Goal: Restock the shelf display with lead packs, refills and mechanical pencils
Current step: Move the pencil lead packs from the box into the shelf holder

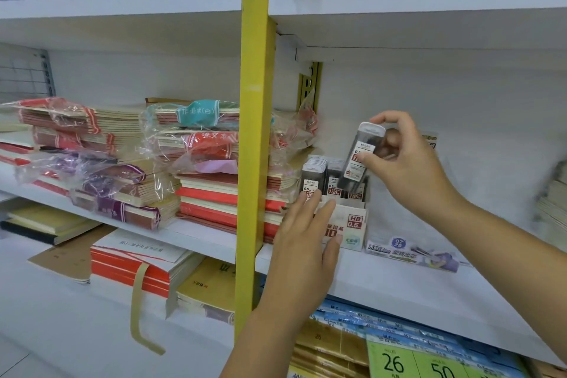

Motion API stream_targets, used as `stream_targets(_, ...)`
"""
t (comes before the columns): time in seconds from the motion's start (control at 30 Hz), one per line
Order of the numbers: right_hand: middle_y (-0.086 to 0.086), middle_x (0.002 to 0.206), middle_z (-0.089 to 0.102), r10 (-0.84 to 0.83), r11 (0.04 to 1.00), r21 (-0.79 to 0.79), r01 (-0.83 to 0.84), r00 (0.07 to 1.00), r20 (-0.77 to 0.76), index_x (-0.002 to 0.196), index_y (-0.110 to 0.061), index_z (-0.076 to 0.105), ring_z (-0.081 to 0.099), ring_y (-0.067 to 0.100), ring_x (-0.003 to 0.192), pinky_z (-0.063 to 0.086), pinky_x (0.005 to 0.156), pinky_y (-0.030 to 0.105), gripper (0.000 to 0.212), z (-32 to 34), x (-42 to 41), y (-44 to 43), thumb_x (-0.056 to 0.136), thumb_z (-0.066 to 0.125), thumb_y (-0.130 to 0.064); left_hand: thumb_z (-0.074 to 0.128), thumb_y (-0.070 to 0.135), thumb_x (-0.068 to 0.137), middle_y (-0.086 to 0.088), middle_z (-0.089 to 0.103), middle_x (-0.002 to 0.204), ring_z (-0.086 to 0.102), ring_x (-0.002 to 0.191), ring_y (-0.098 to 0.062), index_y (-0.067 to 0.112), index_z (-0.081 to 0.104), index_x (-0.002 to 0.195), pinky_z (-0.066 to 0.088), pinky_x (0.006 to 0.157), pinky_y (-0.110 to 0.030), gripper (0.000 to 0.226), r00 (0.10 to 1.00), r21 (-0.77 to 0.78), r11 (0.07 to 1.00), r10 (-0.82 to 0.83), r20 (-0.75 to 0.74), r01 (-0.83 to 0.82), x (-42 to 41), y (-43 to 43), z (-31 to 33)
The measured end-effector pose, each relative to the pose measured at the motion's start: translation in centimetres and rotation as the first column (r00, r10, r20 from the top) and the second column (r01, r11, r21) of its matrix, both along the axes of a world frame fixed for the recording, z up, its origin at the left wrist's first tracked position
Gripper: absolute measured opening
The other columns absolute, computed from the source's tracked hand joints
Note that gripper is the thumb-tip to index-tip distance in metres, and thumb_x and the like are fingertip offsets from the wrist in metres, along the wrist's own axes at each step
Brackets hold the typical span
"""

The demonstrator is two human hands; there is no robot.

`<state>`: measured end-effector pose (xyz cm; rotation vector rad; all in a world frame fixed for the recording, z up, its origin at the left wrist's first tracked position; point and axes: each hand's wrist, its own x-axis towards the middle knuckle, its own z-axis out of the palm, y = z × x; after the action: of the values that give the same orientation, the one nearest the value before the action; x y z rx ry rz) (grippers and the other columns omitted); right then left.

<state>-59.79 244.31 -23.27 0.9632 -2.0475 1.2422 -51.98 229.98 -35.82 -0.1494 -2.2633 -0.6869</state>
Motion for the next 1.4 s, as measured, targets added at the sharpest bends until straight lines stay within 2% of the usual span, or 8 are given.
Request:
stream_targets(0.4, -0.010, 0.080, 0.061, -0.115, 0.902, 0.402, 0.156, 0.985, -0.126, 0.110, -0.032, 0.045, 0.060, 0.005, 0.072, 0.053, 0.065, 0.033, 0.042, -2.6, -2.3, -2.6, 0.082, 0.073, -0.017, 0.048, 0.039, 0.101, 0.022, 0.004, 0.163, -0.016, 0.146, 0.007, 0.038, 0.019, 0.156, -0.006, 0.114, -0.018, 0.061, 1.000, -0.050, 0.999, 0.018, -0.010, -0.018, -0.3, -0.3, -1.0)
stream_targets(0.57, -0.003, 0.102, 0.056, -0.249, 0.783, 0.420, 0.459, 0.849, -0.466, 0.108, -0.022, 0.062, 0.044, 0.020, 0.104, 0.035, 0.082, 0.031, 0.036, -2.6, -3.2, -2.6, 0.076, 0.077, -0.032, 0.049, 0.038, 0.101, 0.026, 0.002, 0.160, -0.020, 0.143, 0.010, 0.038, 0.022, 0.155, -0.008, 0.112, -0.017, 0.061, 1.000, -0.043, 0.999, 0.017, -0.017, -0.017, -0.4, -0.4, -1.3)
stream_targets(0.7, 0.002, 0.109, 0.052, -0.310, 0.707, 0.447, 0.548, 0.808, -0.501, 0.117, -0.024, 0.067, 0.039, 0.025, 0.108, 0.035, 0.090, 0.039, 0.040, -2.5, -3.6, -2.1, 0.080, 0.073, -0.038, 0.049, 0.039, 0.100, 0.023, 0.001, 0.163, -0.019, 0.145, 0.007, 0.038, 0.020, 0.155, -0.006, 0.114, -0.020, 0.062, 1.000, -0.054, 0.998, 0.012, -0.011, -0.013, -0.3, -0.3, -1.5)
stream_targets(0.83, 0.000, 0.128, 0.050, -0.337, 0.671, 0.549, 0.498, 0.865, -0.372, 0.136, -0.033, 0.052, 0.032, 0.023, 0.121, 0.026, 0.099, 0.038, 0.044, -2.4, -3.2, -1.3, 0.093, 0.056, -0.039, 0.050, 0.037, 0.101, 0.021, -0.003, 0.163, -0.017, 0.148, 0.003, 0.034, 0.022, 0.155, -0.002, 0.119, -0.024, 0.062, 1.000, -0.079, 0.997, 0.001, 0.002, -0.001, 0.2, -0.3, -1.7)
stream_targets(1.0, 0.002, 0.133, 0.051, -0.279, 0.851, 0.383, 0.359, 0.927, -0.249, 0.139, -0.021, 0.050, 0.031, 0.019, 0.127, 0.024, 0.103, 0.028, 0.042, -3.4, 0.8, 1.2, 0.097, 0.053, -0.021, 0.053, 0.035, 0.100, 0.011, 0.022, 0.163, 0.006, 0.152, -0.007, 0.027, 0.043, 0.148, 0.012, 0.122, -0.030, 0.050, 0.997, -0.022, 0.999, 0.033, -0.065, -0.035, 3.0, 0.6, -2.9)
stream_targets(1.13, -0.001, 0.116, 0.058, -0.168, 0.958, 0.197, 0.209, 0.964, -0.207, 0.125, -0.018, 0.059, 0.046, 0.018, 0.112, 0.032, 0.091, 0.021, 0.031, -7.7, 6.8, 4.6, 0.095, 0.054, -0.011, 0.053, 0.032, 0.096, 0.005, 0.060, 0.122, 0.050, 0.115, -0.015, 0.022, 0.062, 0.125, 0.041, 0.099, -0.027, 0.033, 0.987, -0.037, 0.997, 0.059, -0.151, -0.066, 6.8, 2.1, -5.7)
stream_targets(1.3, -0.012, 0.098, 0.060, -0.052, 0.986, 0.165, 0.006, 0.960, 0.277, 0.106, -0.028, 0.063, 0.056, 0.005, 0.084, 0.043, 0.071, 0.013, 0.022, -20.9, 13.4, 8.1, 0.095, 0.056, -0.011, 0.050, 0.034, 0.097, -0.002, 0.058, 0.120, 0.050, 0.112, -0.022, 0.021, 0.057, 0.129, 0.042, 0.094, -0.032, 0.035, 0.951, -0.100, 0.988, -0.083, 0.298, 0.117, 12.0, 3.9, -15.8)
stream_targets(1.4, -0.002, 0.110, 0.060, -0.115, 0.943, 0.301, -0.143, 0.707, 0.697, 0.107, -0.026, 0.063, 0.056, 0.008, 0.088, 0.040, 0.070, 0.007, 0.020, -31.1, 15.6, 9.6, 0.096, 0.054, -0.011, 0.054, 0.033, 0.100, -0.005, 0.050, 0.136, 0.049, 0.123, -0.026, 0.020, 0.047, 0.142, 0.040, 0.103, -0.035, 0.045, 0.749, 0.009, 0.993, -0.093, 0.656, 0.115, 15.2, 4.1, -23.8)
